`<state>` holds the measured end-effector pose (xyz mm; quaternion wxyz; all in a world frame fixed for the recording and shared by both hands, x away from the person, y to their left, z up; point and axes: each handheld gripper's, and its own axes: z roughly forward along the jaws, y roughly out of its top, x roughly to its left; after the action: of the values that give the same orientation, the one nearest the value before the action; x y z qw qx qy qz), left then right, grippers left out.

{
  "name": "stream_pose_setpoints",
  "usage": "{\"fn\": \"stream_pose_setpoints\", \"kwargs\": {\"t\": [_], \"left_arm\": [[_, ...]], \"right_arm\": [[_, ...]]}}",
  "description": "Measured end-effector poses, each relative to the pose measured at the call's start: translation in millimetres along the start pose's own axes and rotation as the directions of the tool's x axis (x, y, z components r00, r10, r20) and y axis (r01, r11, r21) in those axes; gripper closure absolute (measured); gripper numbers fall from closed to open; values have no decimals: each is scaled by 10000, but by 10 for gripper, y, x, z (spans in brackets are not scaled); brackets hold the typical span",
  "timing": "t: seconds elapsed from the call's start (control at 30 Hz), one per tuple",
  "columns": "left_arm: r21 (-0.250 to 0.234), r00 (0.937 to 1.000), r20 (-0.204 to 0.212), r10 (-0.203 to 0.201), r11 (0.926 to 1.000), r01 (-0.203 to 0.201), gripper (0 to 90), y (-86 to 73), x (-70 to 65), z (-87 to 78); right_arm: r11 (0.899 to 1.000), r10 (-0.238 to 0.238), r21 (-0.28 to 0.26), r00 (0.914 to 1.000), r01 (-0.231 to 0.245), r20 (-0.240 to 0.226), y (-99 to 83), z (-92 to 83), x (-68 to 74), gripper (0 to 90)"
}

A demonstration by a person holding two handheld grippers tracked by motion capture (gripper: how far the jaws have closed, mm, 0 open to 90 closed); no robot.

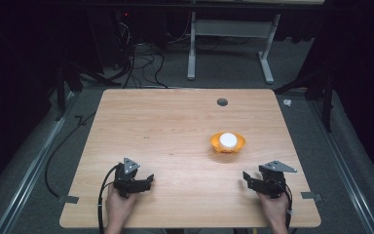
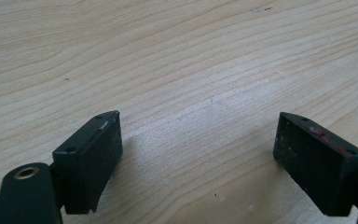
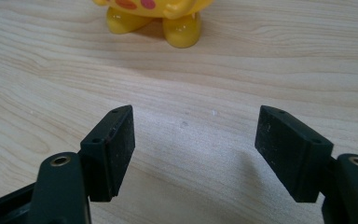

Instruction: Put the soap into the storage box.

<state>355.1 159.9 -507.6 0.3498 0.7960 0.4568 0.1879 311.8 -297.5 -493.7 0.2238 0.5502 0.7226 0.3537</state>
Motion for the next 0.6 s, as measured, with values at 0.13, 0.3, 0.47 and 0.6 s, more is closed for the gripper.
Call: {"fn": "stream_pose_setpoints", "kwargs": {"t": [0.13, 0.3, 0.47, 0.6], "left_arm": [[0, 10000, -3, 1, 10000, -1, 159, 0, 0, 0], [30, 10000, 12, 11, 10000, -11, 159, 1, 0, -2], [11, 10000, 11, 10, 10000, -10, 158, -1, -1, -2], [11, 10000, 12, 11, 10000, -11, 158, -2, -1, -3]], "right_arm": [[9996, -215, 212, 9996, 212, 184, -4, 53, 26, 293], [9970, -571, 547, 9977, 551, 355, -9, 117, 60, 292], [9955, -744, 620, 9967, 722, 336, 6, 140, 79, 272], [9958, -705, 604, 9969, 683, 360, 7, 145, 81, 272]]}}
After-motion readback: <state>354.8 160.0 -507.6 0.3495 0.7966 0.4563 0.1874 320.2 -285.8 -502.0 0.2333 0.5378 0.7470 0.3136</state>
